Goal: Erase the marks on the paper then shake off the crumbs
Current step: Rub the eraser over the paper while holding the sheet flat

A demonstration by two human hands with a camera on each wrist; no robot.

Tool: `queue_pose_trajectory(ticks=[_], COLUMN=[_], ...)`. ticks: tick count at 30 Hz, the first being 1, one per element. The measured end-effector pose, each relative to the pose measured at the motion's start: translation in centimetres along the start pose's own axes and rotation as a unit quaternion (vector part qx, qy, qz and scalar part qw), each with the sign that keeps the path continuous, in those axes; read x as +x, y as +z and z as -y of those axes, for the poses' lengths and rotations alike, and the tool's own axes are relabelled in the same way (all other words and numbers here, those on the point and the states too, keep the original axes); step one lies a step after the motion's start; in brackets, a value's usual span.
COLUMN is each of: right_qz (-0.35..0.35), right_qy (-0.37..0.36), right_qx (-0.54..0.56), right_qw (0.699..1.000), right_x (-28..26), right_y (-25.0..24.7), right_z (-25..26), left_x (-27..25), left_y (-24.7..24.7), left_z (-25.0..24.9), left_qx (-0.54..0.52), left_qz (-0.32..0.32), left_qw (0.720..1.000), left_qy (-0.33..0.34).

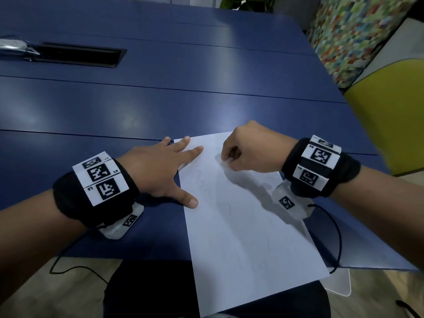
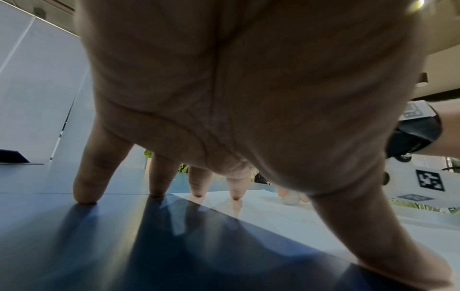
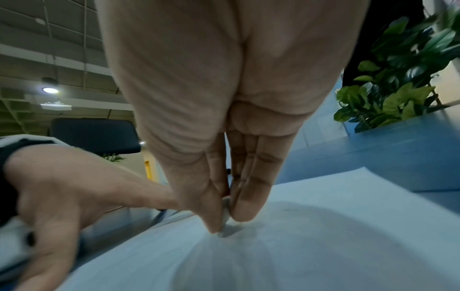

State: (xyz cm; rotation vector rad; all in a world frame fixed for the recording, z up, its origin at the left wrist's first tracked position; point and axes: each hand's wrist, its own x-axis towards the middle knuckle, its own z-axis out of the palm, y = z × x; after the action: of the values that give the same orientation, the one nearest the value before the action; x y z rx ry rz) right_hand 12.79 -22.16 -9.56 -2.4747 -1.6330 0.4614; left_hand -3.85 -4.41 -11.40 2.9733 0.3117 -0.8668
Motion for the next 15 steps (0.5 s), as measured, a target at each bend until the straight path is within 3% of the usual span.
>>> queue_pose_trajectory(ticks=[5, 8, 12, 15], right_qz=[-0.016, -0.005, -0.018, -0.008], right_qy=[0.025, -0.007, 0.032, -0.011], right_qx=[0.004, 0.003, 0.006, -0.009], right_qw=[1.0, 1.0, 0.999, 1.0], right_x=[0.0, -0.3, 0.1, -0.1], right_y=[-0.4, 0.4, -0.2, 0.6], right_z=[-0.6, 0.4, -0.2, 0.9], left_x=[0.1, 0.1, 0.0, -0.1], left_y=[0.0, 0.0, -0.1, -0.1], left_z=[0.0, 0.0, -0.1, -0.2], left_qx=[0.004, 0.006, 0.005, 0.006], left_qz=[0.006, 0.004, 0.005, 0.006], left_qw=[1.0, 1.0, 1.0, 1.0], left_qy=[0.004, 0.003, 0.002, -0.002])
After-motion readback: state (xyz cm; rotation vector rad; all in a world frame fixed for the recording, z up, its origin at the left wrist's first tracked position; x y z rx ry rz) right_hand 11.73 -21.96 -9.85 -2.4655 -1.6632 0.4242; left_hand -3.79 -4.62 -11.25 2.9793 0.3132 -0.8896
